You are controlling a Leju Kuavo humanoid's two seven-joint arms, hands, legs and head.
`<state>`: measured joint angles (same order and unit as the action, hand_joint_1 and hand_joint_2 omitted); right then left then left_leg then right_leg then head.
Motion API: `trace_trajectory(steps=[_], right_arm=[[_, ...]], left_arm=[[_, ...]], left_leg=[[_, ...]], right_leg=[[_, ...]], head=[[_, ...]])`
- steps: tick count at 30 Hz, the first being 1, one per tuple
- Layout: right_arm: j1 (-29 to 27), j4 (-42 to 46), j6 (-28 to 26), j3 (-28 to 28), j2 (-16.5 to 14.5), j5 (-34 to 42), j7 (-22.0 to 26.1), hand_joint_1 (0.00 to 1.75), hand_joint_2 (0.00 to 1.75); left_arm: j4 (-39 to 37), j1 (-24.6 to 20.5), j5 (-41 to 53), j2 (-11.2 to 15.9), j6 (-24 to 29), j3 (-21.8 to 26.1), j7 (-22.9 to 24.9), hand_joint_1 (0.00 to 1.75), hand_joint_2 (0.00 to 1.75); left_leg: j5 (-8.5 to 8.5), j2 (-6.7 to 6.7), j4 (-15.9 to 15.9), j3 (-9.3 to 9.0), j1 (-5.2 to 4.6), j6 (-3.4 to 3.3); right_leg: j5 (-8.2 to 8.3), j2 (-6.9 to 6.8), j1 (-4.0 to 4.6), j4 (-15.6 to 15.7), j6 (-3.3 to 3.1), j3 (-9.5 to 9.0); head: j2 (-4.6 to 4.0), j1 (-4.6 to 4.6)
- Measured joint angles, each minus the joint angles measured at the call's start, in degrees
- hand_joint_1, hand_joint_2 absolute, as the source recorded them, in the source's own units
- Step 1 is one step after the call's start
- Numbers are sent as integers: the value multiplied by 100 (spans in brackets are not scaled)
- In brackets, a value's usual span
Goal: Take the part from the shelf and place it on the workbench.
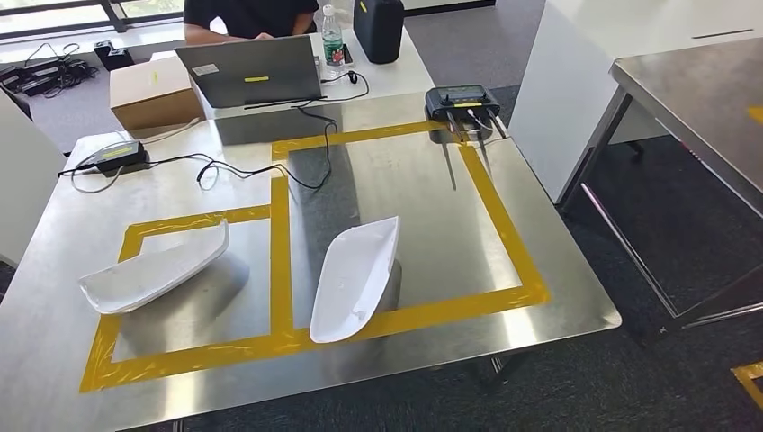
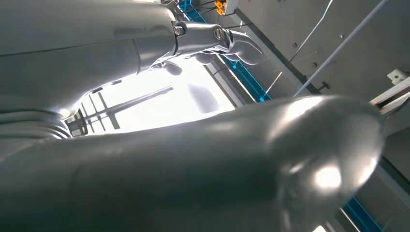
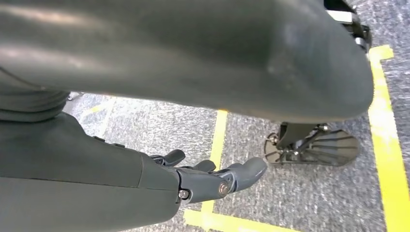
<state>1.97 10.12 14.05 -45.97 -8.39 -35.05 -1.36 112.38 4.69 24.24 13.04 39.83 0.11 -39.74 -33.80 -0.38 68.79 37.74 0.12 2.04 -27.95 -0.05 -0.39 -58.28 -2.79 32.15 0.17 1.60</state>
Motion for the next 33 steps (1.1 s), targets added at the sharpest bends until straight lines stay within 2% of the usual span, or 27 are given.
trace_trajectory(steps=[1, 2, 3, 4, 5, 6, 7, 8, 11, 12, 13, 15, 16, 17, 18, 19, 20, 21, 22, 23, 24, 26, 27, 28, 31, 32, 33], right_arm=[[-1, 0, 0, -2, 0, 2, 7, 0, 0], [-3, 0, 0, -5, 0, 4, 16, 0, 0], [-4, 0, 0, -11, 0, 8, 27, 0, 0], [-3, 0, 0, -20, 0, 11, 36, 0, 0], [-2, 0, 0, -31, 0, 14, 42, 0, 0], [-1, 0, 0, -40, 0, 17, 48, 0, 0], [0, 0, 0, -48, 1, 21, 55, 0, 0], [1, 0, 0, -52, 1, 23, 61, 0, 0], [2, 0, 0, -59, 1, 43, 44, 0, 0], [0, 0, 0, -68, 1, 58, 24, 0, 0], [-1, 0, 0, -78, 2, 72, 6, 0, 0], [1, 0, 0, -96, 2, 95, -19, 0, 0], [3, 0, 0, -100, 2, 99, -23, 0, 0], [4, 0, 0, -106, 2, 103, -26, 0, 0], [5, 0, 0, -117, 2, 107, -27, 0, 0], [6, 0, 0, -130, 2, 111, -26, 0, 0], [6, 0, 0, -144, 3, 115, -23, 0, 0], [11, 1, 0, -158, 10, 116, -21, 0, 0], [15, 1, 0, -169, 19, 116, -17, 0, 0], [18, 2, 0, -179, 27, 116, -13, 0, 0], [22, 2, 0, -187, 34, 116, -4, 0, 0], [16, 2, 0, -196, 34, 121, 18, 0, 0], [14, 1, 0, -199, 33, 125, 26, 0, 0], [10, 1, -1, -204, 34, 132, 34, 0, 0], [7, 0, -2, -230, 39, 150, 66, 0, 0], [5, 0, -1, -237, 39, 150, 67, 0, 0], [2, 0, -1, -239, 39, 146, 55, 0, 0]], left_arm=[[-6, 1, 2, 0, 0, -5, 7, 0, 0], [-13, 6, 6, -1, 0, -10, 13, 0, 0], [-19, 10, 14, -1, -1, -14, 18, 0, 0], [-22, 13, 22, -1, -1, -19, 21, 0, 0], [-23, 13, 31, -1, -1, -22, 22, 0, 0], [-22, 10, 37, -1, -1, -28, 25, 0, 0], [-20, 10, 39, -2, 0, -34, 27, 0, 0], [-19, 8, 41, -2, 0, -40, 29, 0, 0], [-24, -11, 64, -8, 0, -76, 41, 0, 0], [-31, -34, 80, -10, -3, -94, 48, 0, 0], [-39, -64, 96, -12, -5, -109, 55, 0, 0], [-67, -122, 115, -14, -13, -138, 85, 0, 0], [-91, -144, 121, -14, -16, -158, 105, 0, 0], [-121, -164, 129, -14, -21, -182, 125, 0, 0], [-154, -183, 139, -14, -25, -206, 138, 0, 0], [-188, -205, 150, -14, -28, -228, 144, 0, 0], [-221, -228, 159, -14, -31, -245, 149, 0, 0], [-251, -251, 168, -15, -32, -260, 153, 0, 0], [-279, -274, 173, -15, -32, -274, 159, 0, 0], [-304, -290, 178, -16, -32, -288, 167, 0, 0], [-322, -295, 183, -17, -31, -299, 173, 0, 0], [-353, -291, 201, -17, -27, -313, 183, 0, 0], [-370, -282, 223, -16, -24, -317, 184, 0, 0], [-397, -278, 262, -15, -21, -326, 188, 0, 0], [-544, -283, 402, -20, -16, -373, 229, 0, 0], [-601, -281, 426, -24, -16, -387, 245, 0, 0], [-655, -277, 438, -28, -16, -400, 261, 0, 0]], left_leg=[[-163, 2, 312, 73, 17, 27], [-211, 3, 484, 74, 32, 47], [-150, 6, 467, -19, 46, 60], [-8, 9, 237, -220, 60, 68], [128, 12, -148, -494, 72, 71], [196, 11, -547, -766, 71, 63], [236, 5, -845, -957, 61, 41], [223, -3, -1018, -1044, 48, 11], [283, -1, -1072, -958, 31, -129], [331, 10, -1079, -916, 37, -184], [386, 23, -1089, -861, 46, -235], [501, 38, -1084, -727, 43, -294], [561, 42, -1075, -653, 36, -303], [620, 44, -1060, -575, 27, -304], [673, 43, -1040, -499, 19, -303], [721, 43, -1016, -419, 12, -297], [762, 42, -992, -349, 7, -287], [798, 43, -969, -292, 0, -272], [836, 45, -957, -253, -4, -247], [873, 49, -953, -234, -5, -215], [915, 55, -960, -226, -2, -178], [985, 59, -979, -217, 6, -105], [936, 55, -950, -181, 8, -75], [778, 48, -832, -127, 11, -47], [0, 40, 49, 95, 45, 36], [-109, 41, 336, 122, 56, 59], [-78, 41, 488, 86, 66, 76]], right_leg=[[42, -6, 0, -5, 3, 62], [85, -12, -1, -14, 12, 125], [125, -16, -4, -25, 25, 185], [163, -19, -9, -42, 43, 242], [195, -20, -14, -64, 65, 289], [225, -20, -15, -85, 95, 330], [256, -17, -15, -99, 130, 357], [289, -15, -12, -107, 169, 371], [375, -3, -17, -92, 285, 391], [297, 2, -23, -147, 317, 426], [113, 8, -28, -302, 342, 491], [-458, 12, -29, -930, 373, 699], [-678, 13, -26, -1297, 380, 788], [-762, 13, -23, -1563, 380, 818], [-719, 13, -18, -1659, 371, 764], [-578, 13, -11, -1539, 353, 602], [-416, 15, 2, -1230, 322, 346], [-348, 17, 22, -801, 276, 47], [-310, 18, 40, -420, 242, -202], [-320, 21, 59, -138, 211, -365], [-345, 22, 76, 6, 188, -428], [-258, 13, 68, 63, 143, -381], [-201, 0, 53, 84, 108, -335], [-131, -15, 33, 111, 71, -277], [64, -48, 15, 119, 31, -48], [123, -55, 13, 104, 39, 39], [179, -63, 10, 82, 50, 124]], head=[[0, 0], [0, -1], [0, -1], [0, -1], [0, -1], [0, -1], [0, -3], [0, -4], [0, -8], [0, -13], [0, -18], [0, -32], [0, -34], [0, -34], [0, -35], [0, -35], [0, -36], [0, -36], [0, -34], [0, -34], [0, -33], [0, -34], [0, -31], [0, -27], [0, -17], [0, -17], [0, -17]])
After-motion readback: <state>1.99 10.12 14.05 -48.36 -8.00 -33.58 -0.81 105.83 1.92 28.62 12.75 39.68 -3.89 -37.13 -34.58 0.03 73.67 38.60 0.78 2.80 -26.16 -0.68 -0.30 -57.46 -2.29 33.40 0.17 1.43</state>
